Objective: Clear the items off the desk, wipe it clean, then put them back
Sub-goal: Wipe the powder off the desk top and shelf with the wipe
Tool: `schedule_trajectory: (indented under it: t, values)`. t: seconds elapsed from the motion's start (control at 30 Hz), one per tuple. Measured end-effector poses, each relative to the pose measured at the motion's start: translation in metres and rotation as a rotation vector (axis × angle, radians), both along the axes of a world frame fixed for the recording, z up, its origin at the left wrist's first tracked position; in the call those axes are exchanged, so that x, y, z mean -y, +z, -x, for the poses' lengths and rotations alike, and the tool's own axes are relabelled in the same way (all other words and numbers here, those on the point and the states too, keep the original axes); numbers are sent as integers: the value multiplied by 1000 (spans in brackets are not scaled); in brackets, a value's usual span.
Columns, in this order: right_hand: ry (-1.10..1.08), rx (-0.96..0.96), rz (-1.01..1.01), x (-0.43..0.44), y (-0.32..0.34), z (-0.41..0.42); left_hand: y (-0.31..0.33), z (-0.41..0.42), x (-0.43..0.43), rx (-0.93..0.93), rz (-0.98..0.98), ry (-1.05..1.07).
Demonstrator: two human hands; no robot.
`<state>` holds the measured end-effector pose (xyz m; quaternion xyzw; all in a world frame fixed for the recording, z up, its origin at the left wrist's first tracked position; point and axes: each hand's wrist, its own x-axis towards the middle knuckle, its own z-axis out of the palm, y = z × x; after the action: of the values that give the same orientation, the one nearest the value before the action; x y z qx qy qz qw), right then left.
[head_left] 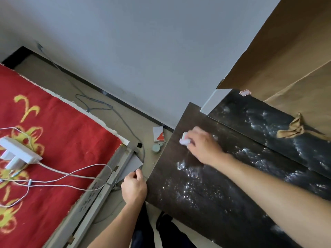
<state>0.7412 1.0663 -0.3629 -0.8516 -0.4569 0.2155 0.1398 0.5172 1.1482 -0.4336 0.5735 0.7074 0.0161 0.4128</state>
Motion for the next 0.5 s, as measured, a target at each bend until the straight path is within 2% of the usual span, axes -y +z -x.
schedule_trajectory:
  t: [0.07,0.13,0.23,0.33,0.4,0.5]
  values:
    - [-100,120,-54,-37,-9,-36,1,0,0,-2,-4,9]
    - [-173,172,8,-61,-22,-56,1,0,0,0,-15,11]
    - [-135,185,8,-62,-33,-27,-1,0,0,-5,-19,30]
    - [112,66,-50,-18,-28,43,0,0,1,14,-18,32]
    - [264,-40,3,14,-16,78,3,0,1,17,-16,41]
    - [323,-197,104,21,-3,77,7,1,2,11,0,44]
